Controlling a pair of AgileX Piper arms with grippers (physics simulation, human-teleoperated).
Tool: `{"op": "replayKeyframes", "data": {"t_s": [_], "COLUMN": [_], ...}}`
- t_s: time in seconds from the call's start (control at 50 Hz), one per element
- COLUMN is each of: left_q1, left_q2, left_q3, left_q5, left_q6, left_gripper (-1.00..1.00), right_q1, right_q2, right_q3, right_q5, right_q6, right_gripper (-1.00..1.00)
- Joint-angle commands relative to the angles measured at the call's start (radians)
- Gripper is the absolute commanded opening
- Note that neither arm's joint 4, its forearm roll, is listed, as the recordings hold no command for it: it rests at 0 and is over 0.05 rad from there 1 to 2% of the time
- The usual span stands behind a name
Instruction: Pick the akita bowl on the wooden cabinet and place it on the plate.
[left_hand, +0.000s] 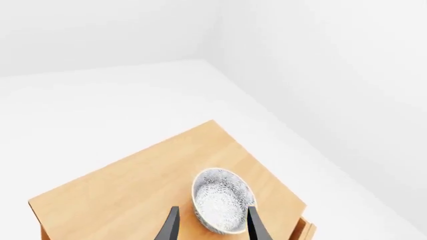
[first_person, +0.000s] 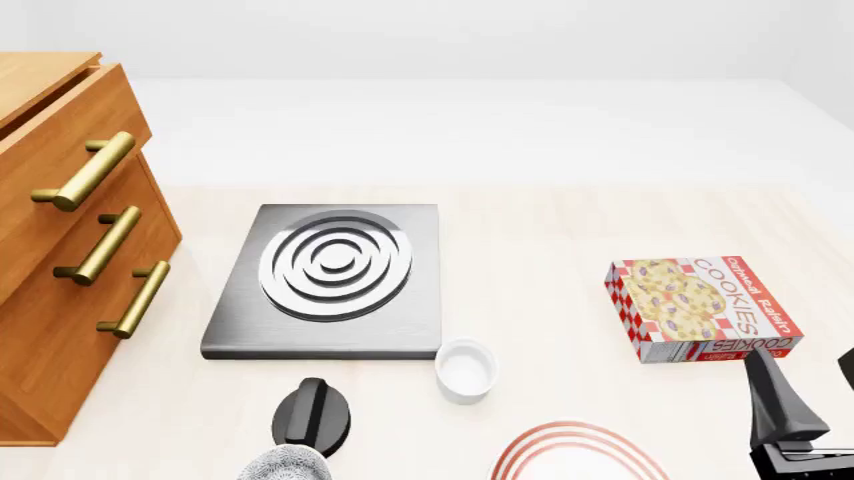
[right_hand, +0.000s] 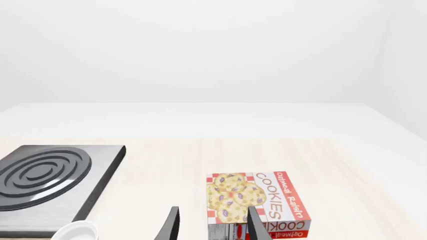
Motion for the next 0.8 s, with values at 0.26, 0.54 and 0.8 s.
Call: {"op": "replayKeyframes", "data": {"t_s": [0.26,0.54,0.8], "left_q1": [0.012,0.022,0.027], "left_q2": [0.072,0.116,0.151], "left_q3": [-0.026,-0.031,-0.033], "left_q5": [-0.011,-0.023,-0.032], "left_q6": [-0.028,-0.032,-0.033], "left_gripper": [1.00,1.00,1.00], "right_q1": [0.000,0.000,0.000], "right_q2": [-0.001,0.001,0.001], "right_q3": [0.001,0.000,-0.002], "right_q5": [-0.001,-0.001,0.001], "right_q6": [0.000,-0.001,0.000], "right_gripper": [1.00,1.00,1.00]}}
